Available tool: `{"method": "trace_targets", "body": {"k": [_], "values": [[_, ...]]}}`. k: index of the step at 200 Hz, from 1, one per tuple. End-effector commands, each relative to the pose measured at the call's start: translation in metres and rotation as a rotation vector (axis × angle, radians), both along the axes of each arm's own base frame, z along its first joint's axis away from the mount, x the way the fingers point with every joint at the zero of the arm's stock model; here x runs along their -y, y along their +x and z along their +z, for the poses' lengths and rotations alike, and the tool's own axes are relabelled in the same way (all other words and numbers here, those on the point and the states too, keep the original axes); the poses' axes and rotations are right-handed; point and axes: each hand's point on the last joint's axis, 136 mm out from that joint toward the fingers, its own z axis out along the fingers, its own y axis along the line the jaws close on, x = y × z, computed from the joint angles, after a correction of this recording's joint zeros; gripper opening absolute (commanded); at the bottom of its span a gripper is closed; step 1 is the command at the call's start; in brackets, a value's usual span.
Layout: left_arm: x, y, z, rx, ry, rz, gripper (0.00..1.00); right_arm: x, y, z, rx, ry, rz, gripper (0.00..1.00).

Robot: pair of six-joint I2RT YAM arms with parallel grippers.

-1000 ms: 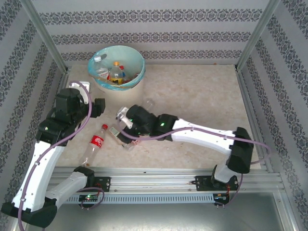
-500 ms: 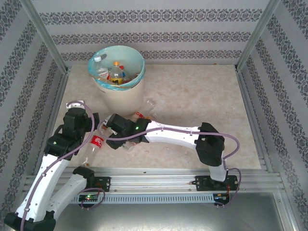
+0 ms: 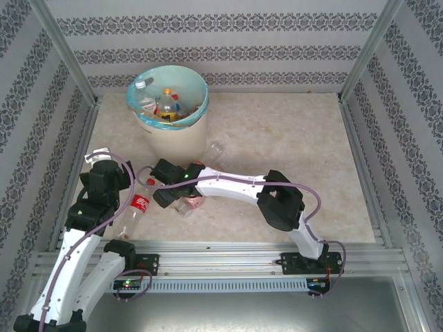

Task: Put the plastic bottles in the bin

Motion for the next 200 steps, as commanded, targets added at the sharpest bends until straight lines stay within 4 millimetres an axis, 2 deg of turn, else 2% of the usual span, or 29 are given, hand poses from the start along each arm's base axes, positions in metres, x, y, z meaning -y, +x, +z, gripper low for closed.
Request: {"method": "trace_targets", "body": {"k": [1, 90, 130, 200], "values": [[-0.003, 0.001, 0.005, 0.047, -0.013, 0.014, 0.93, 0.0, 0.004, -0.005, 0.001, -0.042, -0.003, 0.76], [0.0, 0.002, 0.007, 0.066, -0.028, -0.005, 0.93, -0.008, 0.01, -0.034, 0.009, -0.143, 0.024, 0.76], [-0.002, 0.001, 0.008, 0.075, -0.032, 0.0, 0.93, -0.014, 0.012, -0.044, 0.008, -0.165, 0.037, 0.68], [-0.004, -0.001, 0.011, 0.093, -0.032, 0.008, 0.93, -0.014, 0.011, -0.037, 0.012, -0.17, 0.046, 0.58]]}}
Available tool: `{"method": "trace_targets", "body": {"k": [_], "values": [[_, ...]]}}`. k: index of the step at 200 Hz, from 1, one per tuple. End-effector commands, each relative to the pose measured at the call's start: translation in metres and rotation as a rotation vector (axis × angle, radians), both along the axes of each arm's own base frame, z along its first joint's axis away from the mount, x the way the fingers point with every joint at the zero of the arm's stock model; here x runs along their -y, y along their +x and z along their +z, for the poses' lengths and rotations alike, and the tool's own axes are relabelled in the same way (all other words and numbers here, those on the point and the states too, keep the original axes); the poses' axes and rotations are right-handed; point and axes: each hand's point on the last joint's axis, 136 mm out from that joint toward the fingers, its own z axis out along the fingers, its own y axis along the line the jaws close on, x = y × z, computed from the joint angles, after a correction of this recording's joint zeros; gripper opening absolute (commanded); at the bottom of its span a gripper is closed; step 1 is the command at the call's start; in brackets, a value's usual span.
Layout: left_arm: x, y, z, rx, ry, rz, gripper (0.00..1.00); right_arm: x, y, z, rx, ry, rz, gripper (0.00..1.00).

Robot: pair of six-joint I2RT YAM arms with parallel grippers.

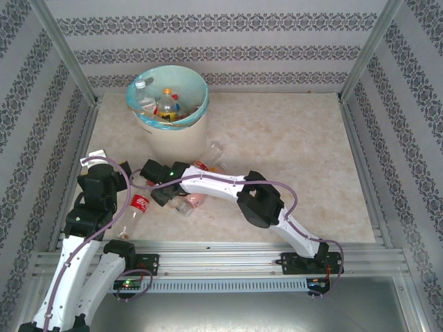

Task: Put the plastic bottles in the bin

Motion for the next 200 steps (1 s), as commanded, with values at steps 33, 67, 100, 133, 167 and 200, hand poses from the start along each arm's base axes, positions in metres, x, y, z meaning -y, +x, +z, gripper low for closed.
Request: {"method": "trace_targets", "body": {"k": [33, 67, 100, 133, 167, 200], "values": [[-0.001, 0.002, 0.009, 0.057, -0.015, 0.007, 0.93, 0.0, -0.007, 0.019, 0.02, 0.011, 0.009, 0.53], [0.0, 0.002, 0.01, 0.063, -0.021, 0.002, 0.94, -0.003, -0.012, 0.043, 0.02, 0.08, 0.002, 0.52], [0.001, 0.003, 0.012, 0.073, -0.026, -0.002, 0.94, -0.003, -0.016, 0.063, 0.027, 0.137, -0.006, 0.48], [0.001, 0.002, 0.019, 0.101, -0.034, -0.001, 0.94, -0.002, -0.02, 0.082, 0.021, 0.207, -0.014, 0.47], [0.002, -0.002, 0.034, 0.122, -0.028, -0.019, 0.94, -0.001, -0.027, 0.11, 0.018, 0.305, -0.008, 0.46], [0.015, -0.005, 0.064, 0.172, 0.008, -0.131, 0.95, -0.001, -0.045, 0.14, -0.029, 0.409, 0.037, 0.43]]}}
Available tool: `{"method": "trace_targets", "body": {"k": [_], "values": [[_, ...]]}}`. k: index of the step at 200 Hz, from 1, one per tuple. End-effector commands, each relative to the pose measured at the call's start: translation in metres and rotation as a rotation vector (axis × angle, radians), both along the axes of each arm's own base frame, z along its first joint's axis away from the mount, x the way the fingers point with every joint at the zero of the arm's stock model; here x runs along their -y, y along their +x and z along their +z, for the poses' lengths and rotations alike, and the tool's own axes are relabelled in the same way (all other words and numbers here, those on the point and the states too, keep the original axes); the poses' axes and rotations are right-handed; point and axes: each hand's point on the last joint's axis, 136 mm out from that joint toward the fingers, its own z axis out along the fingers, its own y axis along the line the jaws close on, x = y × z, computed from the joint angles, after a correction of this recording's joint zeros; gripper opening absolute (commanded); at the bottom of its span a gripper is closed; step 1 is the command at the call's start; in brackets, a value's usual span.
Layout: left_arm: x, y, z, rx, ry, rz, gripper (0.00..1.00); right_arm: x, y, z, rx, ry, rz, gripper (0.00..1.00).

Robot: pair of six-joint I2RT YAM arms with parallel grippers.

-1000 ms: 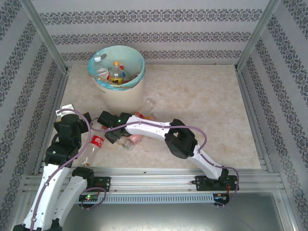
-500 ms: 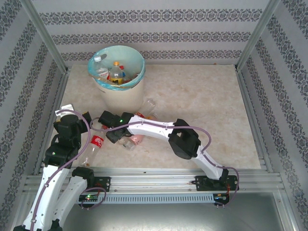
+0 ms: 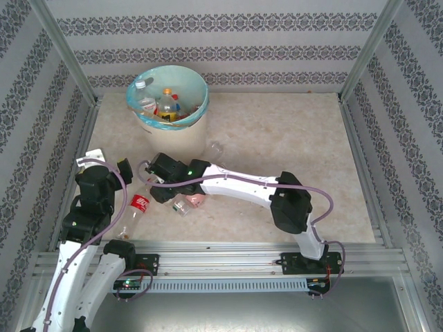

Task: Put the plastic bottles in the bin

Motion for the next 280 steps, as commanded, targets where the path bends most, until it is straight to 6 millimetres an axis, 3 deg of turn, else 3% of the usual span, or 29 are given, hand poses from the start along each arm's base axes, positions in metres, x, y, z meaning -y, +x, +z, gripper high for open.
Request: {"method": "trace_targets", "body": {"k": [1, 64, 108, 138, 157, 193, 226, 280], "values": [[0.008, -0.004, 0.039, 0.088, 0.027, -0.081, 0.95, -0.007, -0.013, 0.043, -0.025, 0.143, 0.031, 0.43], [0.051, -0.007, 0.103, 0.209, -0.03, -0.332, 0.98, 0.031, -0.026, 0.102, 0.006, 0.309, 0.025, 0.41], [0.123, 0.001, 0.138, 0.277, -0.208, -0.718, 0.98, 0.097, -0.02, 0.16, 0.098, 0.443, -0.036, 0.41], [0.16, 0.004, 0.158, 0.336, -0.332, -0.929, 0.98, 0.15, -0.004, 0.199, 0.188, 0.531, -0.112, 0.42], [0.179, 0.004, 0.165, 0.366, -0.411, -1.056, 0.98, 0.169, 0.002, 0.225, 0.234, 0.596, -0.117, 0.42], [0.21, -0.002, 0.188, 0.435, -0.587, -1.324, 0.97, 0.174, -0.006, 0.274, 0.257, 0.768, 0.023, 0.42], [0.215, -0.002, 0.198, 0.435, -0.616, -1.375, 0.99, 0.172, -0.006, 0.295, 0.282, 0.838, 0.09, 0.42], [0.23, -0.022, 0.201, 0.408, -0.704, -1.575, 0.96, 0.155, -0.035, 0.32, 0.244, 0.943, 0.322, 0.42]]}}
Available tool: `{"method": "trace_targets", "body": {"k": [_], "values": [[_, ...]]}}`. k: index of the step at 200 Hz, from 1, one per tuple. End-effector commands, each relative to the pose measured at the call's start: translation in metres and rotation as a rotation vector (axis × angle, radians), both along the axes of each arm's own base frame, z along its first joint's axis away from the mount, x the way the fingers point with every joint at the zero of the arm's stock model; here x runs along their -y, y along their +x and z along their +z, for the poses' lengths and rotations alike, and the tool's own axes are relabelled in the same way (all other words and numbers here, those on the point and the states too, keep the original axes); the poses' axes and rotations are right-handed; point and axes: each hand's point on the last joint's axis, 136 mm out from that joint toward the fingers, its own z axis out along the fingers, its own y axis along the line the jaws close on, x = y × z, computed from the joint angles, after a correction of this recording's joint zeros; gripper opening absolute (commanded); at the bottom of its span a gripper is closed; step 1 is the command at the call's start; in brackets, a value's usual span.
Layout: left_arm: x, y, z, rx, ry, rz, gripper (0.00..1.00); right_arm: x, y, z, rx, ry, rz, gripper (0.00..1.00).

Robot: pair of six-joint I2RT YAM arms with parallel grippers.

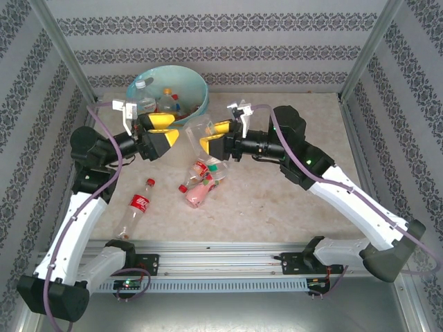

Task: Put the plastic bottles in the bin

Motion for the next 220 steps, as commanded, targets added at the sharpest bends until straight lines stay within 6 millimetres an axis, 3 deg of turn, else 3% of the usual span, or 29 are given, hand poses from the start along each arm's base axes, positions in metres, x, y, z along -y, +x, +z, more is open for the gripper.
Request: {"method": "trace_targets", "body": {"k": [1, 42, 111, 132, 157, 220], "values": [[0.006, -0.032, 0.018, 0.091, -0.028, -0.147, 0.96, -0.004, -0.025, 0.037, 0.095, 0.1, 0.147, 0.42], [0.016, -0.038, 0.01, 0.066, -0.006, -0.205, 0.92, -0.012, -0.042, 0.046, 0.12, 0.133, 0.22, 0.42], [0.027, -0.052, 0.007, 0.084, 0.009, -0.261, 0.88, -0.03, -0.045, 0.045, 0.091, 0.129, 0.252, 0.42], [0.027, -0.05, 0.006, 0.092, 0.011, -0.237, 0.79, -0.031, -0.047, 0.044, 0.093, 0.127, 0.258, 0.42], [0.024, -0.047, 0.008, 0.107, -0.001, -0.201, 0.61, -0.029, -0.048, 0.04, 0.09, 0.121, 0.253, 0.45], [0.021, -0.043, 0.01, 0.132, -0.038, -0.154, 0.36, -0.025, -0.049, 0.033, 0.085, 0.118, 0.234, 0.59]]}}
